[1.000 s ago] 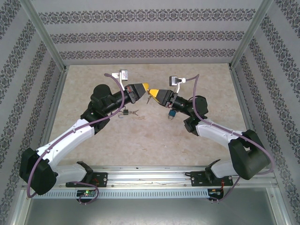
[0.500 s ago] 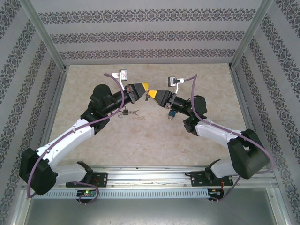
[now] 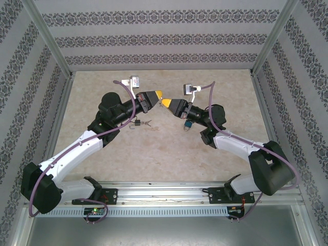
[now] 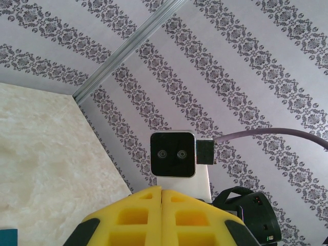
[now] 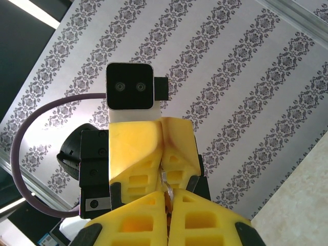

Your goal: Unlock with the key

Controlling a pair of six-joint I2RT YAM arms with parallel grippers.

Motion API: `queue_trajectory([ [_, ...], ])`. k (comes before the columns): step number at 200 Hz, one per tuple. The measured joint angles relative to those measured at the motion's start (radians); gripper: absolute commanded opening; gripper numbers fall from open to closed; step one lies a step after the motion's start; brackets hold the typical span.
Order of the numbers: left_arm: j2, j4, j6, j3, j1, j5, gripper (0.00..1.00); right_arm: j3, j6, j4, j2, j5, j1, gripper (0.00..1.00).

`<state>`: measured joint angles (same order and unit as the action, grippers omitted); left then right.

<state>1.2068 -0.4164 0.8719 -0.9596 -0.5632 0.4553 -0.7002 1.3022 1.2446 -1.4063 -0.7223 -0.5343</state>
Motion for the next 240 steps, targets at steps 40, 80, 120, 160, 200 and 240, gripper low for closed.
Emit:
queue_trajectory([
  [40, -0.004, 0.016, 0.001, 0.0, 0.001, -0.013, 0.33, 0.033, -0.024, -0.023, 0.012, -0.001, 0.019, 0.0],
  [80, -0.034, 0.055, -0.009, -0.005, 0.004, -0.029, 0.63, 0.085, -0.047, -0.077, 0.067, -0.001, 0.067, 0.0],
  [120, -0.014, 0.176, -0.031, -0.061, 0.009, -0.038, 0.79, 0.144, -0.108, -0.202, 0.188, 0.001, 0.127, 0.0],
  [160, 0.146, 0.371, -0.034, -0.19, 0.008, -0.013, 0.73, 0.204, -0.195, -0.423, 0.358, 0.035, 0.219, 0.0],
  [200, 0.327, 0.639, -0.04, -0.324, -0.019, -0.059, 0.74, 0.218, -0.328, -0.826, 0.584, 0.162, 0.319, 0.0],
  [240, 0.54, 0.862, -0.055, -0.514, -0.092, -0.148, 0.74, 0.228, -0.402, -1.125, 0.735, 0.299, 0.42, 0.0],
])
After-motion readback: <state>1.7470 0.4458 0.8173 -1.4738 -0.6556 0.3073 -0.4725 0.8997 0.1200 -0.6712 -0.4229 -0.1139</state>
